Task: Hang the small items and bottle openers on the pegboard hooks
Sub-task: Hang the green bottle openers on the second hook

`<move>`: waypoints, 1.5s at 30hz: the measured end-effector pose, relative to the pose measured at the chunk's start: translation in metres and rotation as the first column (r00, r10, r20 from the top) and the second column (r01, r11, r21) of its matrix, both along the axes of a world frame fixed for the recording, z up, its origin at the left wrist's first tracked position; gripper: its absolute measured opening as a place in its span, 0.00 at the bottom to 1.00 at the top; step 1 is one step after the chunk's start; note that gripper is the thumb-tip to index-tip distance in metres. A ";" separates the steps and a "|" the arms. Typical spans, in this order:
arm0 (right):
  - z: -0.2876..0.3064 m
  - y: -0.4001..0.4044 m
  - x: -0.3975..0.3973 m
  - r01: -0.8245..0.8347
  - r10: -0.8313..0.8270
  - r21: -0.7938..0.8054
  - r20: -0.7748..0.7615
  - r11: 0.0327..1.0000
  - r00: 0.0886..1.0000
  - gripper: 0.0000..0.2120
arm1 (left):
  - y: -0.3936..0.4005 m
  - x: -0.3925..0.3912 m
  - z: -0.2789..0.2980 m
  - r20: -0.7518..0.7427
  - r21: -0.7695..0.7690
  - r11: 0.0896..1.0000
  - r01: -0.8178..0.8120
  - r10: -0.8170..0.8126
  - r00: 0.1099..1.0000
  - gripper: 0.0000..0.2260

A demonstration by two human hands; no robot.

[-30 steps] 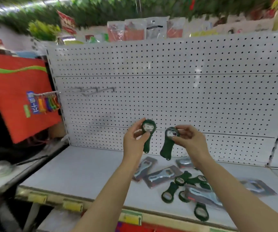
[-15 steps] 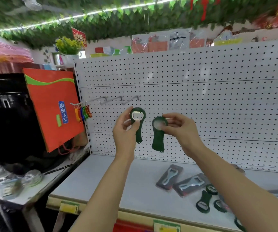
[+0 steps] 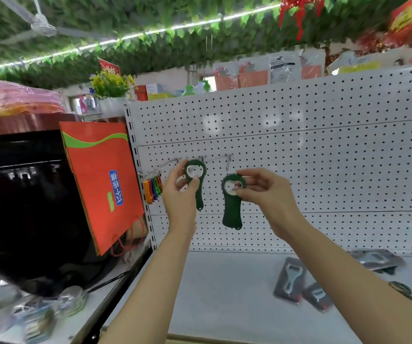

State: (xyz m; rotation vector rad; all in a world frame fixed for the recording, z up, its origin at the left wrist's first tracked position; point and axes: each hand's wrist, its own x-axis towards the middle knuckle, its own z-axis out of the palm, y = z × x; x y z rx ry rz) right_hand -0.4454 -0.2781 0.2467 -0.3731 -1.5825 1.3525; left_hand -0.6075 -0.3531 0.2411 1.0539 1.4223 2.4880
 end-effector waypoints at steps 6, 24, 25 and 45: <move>0.003 -0.008 -0.008 -0.026 0.025 0.031 0.032 0.999 0.999 0.18 | 0.014 -0.020 -0.003 -0.010 -0.043 0.999 -0.025 0.025 1.000 0.23; 0.010 -0.042 -0.063 0.037 -0.037 0.034 0.006 0.999 0.999 0.16 | 0.051 -0.070 0.000 -0.180 -0.248 0.969 0.007 -0.053 0.982 0.19; 0.012 -0.044 -0.067 0.046 -0.046 0.031 -0.006 0.998 0.999 0.16 | 0.050 -0.072 0.002 -0.172 -0.248 0.968 0.037 -0.082 0.982 0.25; 0.009 -0.033 -0.130 0.406 -0.405 -0.006 -0.075 0.914 0.911 0.16 | 0.021 -0.118 0.003 -0.574 -0.396 0.917 -0.044 -0.210 0.791 0.37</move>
